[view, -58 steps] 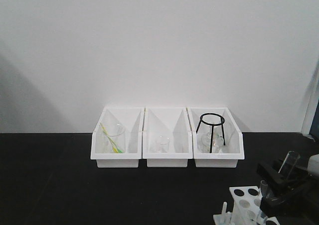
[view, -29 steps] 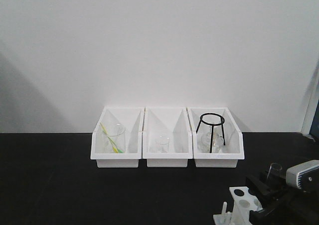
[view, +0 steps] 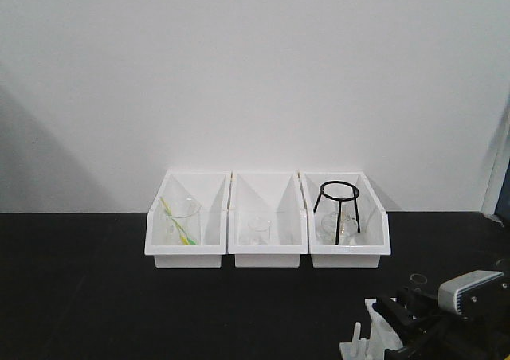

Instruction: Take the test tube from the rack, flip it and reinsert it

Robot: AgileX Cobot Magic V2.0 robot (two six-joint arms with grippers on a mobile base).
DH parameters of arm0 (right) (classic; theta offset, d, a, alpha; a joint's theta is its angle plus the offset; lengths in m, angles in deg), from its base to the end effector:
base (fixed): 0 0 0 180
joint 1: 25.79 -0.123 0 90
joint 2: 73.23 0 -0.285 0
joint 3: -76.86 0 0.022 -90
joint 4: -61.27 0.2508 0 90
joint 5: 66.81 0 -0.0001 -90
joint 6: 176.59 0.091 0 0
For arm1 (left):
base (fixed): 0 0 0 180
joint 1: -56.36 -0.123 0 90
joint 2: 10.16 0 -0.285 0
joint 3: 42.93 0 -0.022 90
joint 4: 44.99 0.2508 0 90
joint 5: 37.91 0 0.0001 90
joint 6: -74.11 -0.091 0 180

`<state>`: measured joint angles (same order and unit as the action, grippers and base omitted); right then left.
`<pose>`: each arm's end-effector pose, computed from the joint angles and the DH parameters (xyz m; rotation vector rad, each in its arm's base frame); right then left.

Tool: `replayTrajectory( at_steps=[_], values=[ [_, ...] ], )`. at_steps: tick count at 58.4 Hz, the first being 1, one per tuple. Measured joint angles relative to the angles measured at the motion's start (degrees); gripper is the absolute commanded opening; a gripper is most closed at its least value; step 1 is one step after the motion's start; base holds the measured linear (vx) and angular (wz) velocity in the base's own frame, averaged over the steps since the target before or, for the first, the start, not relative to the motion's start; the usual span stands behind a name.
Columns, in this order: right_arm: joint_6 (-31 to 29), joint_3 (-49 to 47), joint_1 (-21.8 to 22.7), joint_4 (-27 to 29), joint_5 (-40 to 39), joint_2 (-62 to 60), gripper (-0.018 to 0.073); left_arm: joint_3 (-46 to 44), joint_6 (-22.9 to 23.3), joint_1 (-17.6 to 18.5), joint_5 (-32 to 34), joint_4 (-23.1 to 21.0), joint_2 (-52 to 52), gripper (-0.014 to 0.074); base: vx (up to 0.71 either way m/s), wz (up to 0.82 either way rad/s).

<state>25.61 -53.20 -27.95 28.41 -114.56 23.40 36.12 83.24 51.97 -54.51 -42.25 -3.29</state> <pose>0.2688 0.0467 0.1889 -0.3465 1.7741 0.3847 0.0542 0.0054 0.1771 -0.1796 1.7800 -0.0143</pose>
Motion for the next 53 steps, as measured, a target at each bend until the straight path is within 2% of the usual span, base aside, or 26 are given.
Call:
replayTrajectory(
  at_steps=[21, 28, 37, 53],
  values=[
    [0.0, 0.0, 0.0, 0.0, -0.1, 4.5, 0.0001, 0.0, 0.0, 0.0, 0.0, 0.0, 0.0, -0.0006, 0.00, 0.00],
    [0.0, -0.1, 0.0, 0.0, -0.3, 4.5, 0.0034, 0.0, 0.0, 0.0, 0.0, 0.0, 0.0, -0.0006, 0.00, 0.00],
    [0.0, -0.1, 0.0, 0.0, -0.4, 4.5, 0.0132, 0.0, 0.0, 0.0, 0.0, 0.0, 0.0, -0.0006, 0.00, 0.00],
    [0.1, -0.1, 0.0, -3.0, -0.5, 4.5, 0.0401, 0.0, 0.0, 0.0, 0.0, 0.0, 0.0, -0.0006, 0.00, 0.00]
  ],
)
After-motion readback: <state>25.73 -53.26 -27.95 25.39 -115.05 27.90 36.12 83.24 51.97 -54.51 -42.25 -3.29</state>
